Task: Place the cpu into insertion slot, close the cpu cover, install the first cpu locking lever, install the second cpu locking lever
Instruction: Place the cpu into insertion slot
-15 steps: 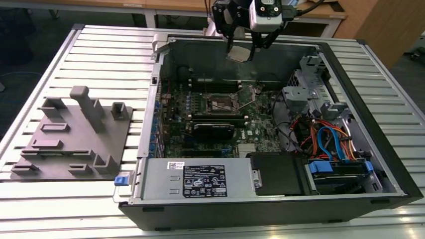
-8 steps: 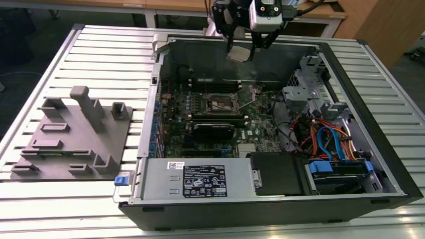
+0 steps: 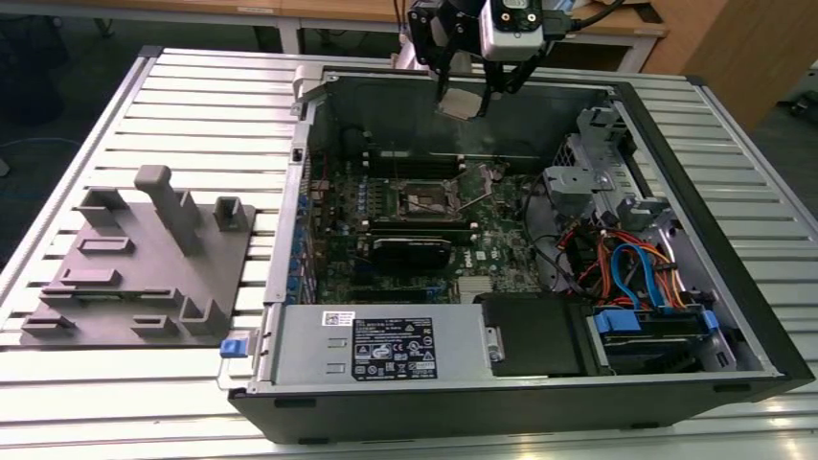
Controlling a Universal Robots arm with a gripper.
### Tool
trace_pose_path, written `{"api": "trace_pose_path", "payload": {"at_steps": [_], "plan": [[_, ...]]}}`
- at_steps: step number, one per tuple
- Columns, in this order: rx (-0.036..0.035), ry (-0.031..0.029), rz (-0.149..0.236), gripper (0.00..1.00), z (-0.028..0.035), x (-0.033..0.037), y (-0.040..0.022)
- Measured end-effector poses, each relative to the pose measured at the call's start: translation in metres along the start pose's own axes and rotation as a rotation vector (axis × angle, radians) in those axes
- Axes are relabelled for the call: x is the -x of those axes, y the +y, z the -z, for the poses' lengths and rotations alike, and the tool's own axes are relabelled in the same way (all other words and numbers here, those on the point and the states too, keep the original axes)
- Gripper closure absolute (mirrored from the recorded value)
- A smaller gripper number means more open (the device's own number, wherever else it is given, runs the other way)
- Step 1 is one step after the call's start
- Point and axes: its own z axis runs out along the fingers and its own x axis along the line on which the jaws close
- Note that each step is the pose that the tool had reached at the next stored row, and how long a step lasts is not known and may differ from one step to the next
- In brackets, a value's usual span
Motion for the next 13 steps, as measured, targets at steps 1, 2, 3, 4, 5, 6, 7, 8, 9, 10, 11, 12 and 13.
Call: {"api": "trace_pose_path", "payload": {"at_steps": [1, 2, 3, 4, 5, 6, 7, 8, 9, 10, 11, 12, 13], "plan": [[0.0000, 0.0000, 0.000, 0.45, 0.0000, 0.0000, 0.0000], [0.0000, 0.0000, 0.000, 0.45, 0.0000, 0.0000, 0.0000], [0.0000, 0.0000, 0.000, 0.45, 0.0000, 0.0000, 0.0000], [0.0001, 0.0000, 0.000, 0.45, 0.0000, 0.0000, 0.0000], [0.0000, -0.0002, -0.002, 0.45, 0.0000, 0.0000, 0.0000], [0.0001, -0.0004, -0.005, 0.45, 0.0000, 0.0000, 0.0000], [0.0002, -0.0008, -0.009, 0.45, 0.0000, 0.0000, 0.0000], [0.0003, -0.0012, -0.014, 0.45, 0.0000, 0.0000, 0.0000], [0.0004, -0.0017, -0.019, 0.45, 0.0000, 0.0000, 0.0000], [0.0005, -0.0024, -0.026, 0.45, 0.0000, 0.0000, 0.0000], [0.0006, -0.0032, -0.036, 0.45, -0.0001, 0.0000, 0.0000], [0.0008, -0.0042, -0.047, 0.45, -0.0001, 0.0000, 0.0000], [0.0012, -0.0055, -0.062, 0.45, -0.0003, 0.0000, 0.0000]]}}
